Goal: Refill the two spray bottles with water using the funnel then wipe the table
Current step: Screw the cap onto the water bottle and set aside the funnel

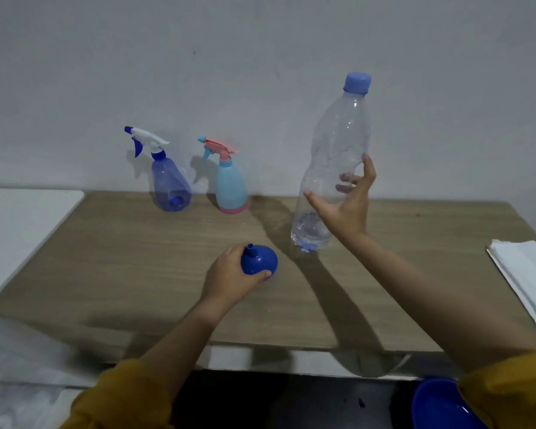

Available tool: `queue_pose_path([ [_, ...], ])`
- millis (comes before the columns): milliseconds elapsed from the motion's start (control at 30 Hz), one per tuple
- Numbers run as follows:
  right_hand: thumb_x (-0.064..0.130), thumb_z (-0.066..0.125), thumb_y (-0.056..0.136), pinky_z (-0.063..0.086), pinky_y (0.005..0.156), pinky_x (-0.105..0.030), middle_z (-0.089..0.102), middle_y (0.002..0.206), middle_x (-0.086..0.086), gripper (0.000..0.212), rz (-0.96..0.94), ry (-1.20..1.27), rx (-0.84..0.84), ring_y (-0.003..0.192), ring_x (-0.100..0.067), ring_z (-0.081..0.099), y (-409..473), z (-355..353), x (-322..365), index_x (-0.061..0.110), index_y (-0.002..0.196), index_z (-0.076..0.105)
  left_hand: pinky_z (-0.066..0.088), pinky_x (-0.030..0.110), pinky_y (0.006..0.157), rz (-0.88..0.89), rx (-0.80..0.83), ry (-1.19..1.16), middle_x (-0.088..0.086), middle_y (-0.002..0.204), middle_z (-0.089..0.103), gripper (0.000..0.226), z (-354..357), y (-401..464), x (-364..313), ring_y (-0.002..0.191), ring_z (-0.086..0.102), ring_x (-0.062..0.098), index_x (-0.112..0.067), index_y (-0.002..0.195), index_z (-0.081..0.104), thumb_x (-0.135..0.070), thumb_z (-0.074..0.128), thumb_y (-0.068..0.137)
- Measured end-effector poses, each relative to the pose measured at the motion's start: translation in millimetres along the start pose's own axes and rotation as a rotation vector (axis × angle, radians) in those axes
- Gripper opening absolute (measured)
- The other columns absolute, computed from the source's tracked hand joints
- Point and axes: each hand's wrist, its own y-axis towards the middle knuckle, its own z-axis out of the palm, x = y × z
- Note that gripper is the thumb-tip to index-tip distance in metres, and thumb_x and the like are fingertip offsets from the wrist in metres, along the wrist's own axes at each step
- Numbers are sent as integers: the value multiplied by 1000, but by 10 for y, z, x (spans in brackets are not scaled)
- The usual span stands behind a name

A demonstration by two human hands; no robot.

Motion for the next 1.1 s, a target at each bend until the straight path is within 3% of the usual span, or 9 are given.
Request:
queue_pose_path([
  [67, 41, 86, 62, 51, 89, -32, 43, 130, -13, 110, 11, -5, -24, 102, -21, 55, 198, 27, 3, 31, 142, 12, 49, 32, 83, 25, -19, -8, -8, 107, 54, 64, 21, 271, -139, 99, 56, 15, -26, 110, 55, -51, 79, 57],
  [200, 33, 86, 64, 49, 93, -37, 34, 130, 1, 109, -33, -64, -19, 107, -18, 50, 539, 169, -105, 17, 145, 15, 34, 20, 85, 30, -10, -11, 6, 118, 45, 63, 129, 867, -468, 104, 50, 20, -15, 121, 54, -34, 80, 68],
  [300, 30, 86, 65, 47, 96, -36, 24, 134, 6, 108, -55, -88, -31, 110, -19, 48, 759, 276, -274, 11, 145, 16, 38, 27, 90, 23, -33, 25, 9, 121, 44, 63, 272, 1299, -566, 106, 52, 25, -13, 122, 52, -36, 78, 70],
  [533, 33, 86, 67, 46, 96, -25, 24, 140, -6, 111, -46, -103, 12, 112, -19, 45, 996, 395, -763, 11, 146, 11, 42, 35, 93, -34, -48, 83, 11, 120, 44, 66, 681, 1864, -452, 105, 52, 29, -12, 124, 50, -30, 79, 69],
  [667, 34, 87, 65, 38, 93, -6, 26, 128, -4, 114, -17, -112, 60, 113, -16, 43, 964, 444, -923, 10, 147, 11, 46, 39, 86, -73, -103, 99, 11, 113, 50, 67, 850, 1922, -357, 101, 53, 29, -11, 116, 54, -37, 82, 61],
  [833, 35, 88, 63, 45, 101, -31, 31, 128, -10, 108, 2, -146, 52, 116, -24, 42, 967, 486, -957, -4, 141, 24, 48, 44, 86, -56, -149, 104, 9, 114, 52, 69, 962, 1902, -295, 104, 52, 28, -13, 118, 53, -45, 80, 63],
  [967, 45, 85, 63, 46, 101, -34, 35, 129, -15, 103, 29, -189, 78, 118, -23, 43, 925, 474, -914, -4, 136, 31, 45, 44, 93, -61, -117, 145, 12, 126, 49, 86, 953, 1873, -340, 115, 48, 31, -9, 132, 40, -46, 79, 65],
  [1100, 51, 85, 59, 35, 111, -34, 26, 144, -18, 128, 151, -190, 176, 135, -29, 30, 859, 408, -787, -3, 147, 9, 40, 48, 102, -102, -139, 129, 13, 137, 44, 109, 857, 1712, -524, 125, 44, 33, -7, 140, 28, -50, 83, 57],
])
